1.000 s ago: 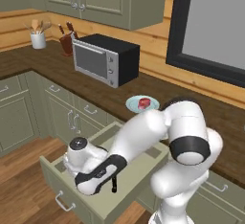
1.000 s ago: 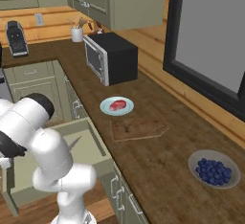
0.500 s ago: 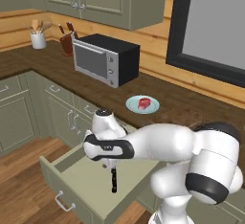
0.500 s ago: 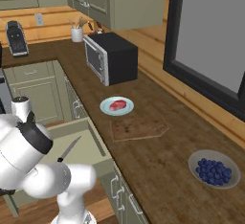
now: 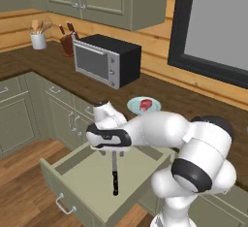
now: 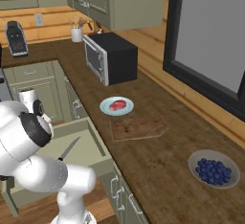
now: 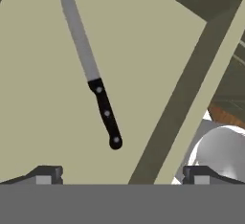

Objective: Pick up the knife from the drawer and place it on the cutting board. Then place the meat from the plate to the cutting board.

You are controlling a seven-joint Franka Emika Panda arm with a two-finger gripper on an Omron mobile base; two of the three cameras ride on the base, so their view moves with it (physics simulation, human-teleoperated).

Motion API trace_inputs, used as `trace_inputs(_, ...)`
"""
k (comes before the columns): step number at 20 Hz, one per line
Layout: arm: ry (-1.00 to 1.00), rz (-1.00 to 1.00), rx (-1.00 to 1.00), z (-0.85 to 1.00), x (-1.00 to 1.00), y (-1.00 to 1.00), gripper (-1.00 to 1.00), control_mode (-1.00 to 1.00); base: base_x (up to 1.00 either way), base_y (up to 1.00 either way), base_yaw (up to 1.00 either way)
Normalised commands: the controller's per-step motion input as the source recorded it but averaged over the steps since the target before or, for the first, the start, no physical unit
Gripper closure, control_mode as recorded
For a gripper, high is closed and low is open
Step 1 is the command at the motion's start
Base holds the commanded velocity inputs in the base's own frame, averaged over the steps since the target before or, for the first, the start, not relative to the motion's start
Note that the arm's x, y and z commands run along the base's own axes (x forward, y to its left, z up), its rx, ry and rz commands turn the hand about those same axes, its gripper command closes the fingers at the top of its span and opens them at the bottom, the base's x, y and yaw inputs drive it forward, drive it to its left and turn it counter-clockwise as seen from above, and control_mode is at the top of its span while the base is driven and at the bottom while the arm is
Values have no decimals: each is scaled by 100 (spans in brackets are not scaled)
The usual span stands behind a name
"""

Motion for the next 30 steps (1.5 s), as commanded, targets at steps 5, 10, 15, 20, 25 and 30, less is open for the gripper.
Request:
trace_inputs(5,0,31,-7,-45,-13,2,-100,-100,0,0,0)
trace_inputs(10,0,16,16,-17,1,-1,-100,-100,0,0,0)
trace_inputs(15,0,6,7,-36,0,-4,-100,-100,0,0,0)
trace_inputs(20,0,0,0,-52,0,-13,-100,-100,0,0,0)
trace_inputs(25,0,0,3,-17,3,-31,-100,-100,0,0,0)
trace_inputs(30,0,0,0,-38,4,-9,-100,-100,0,0,0)
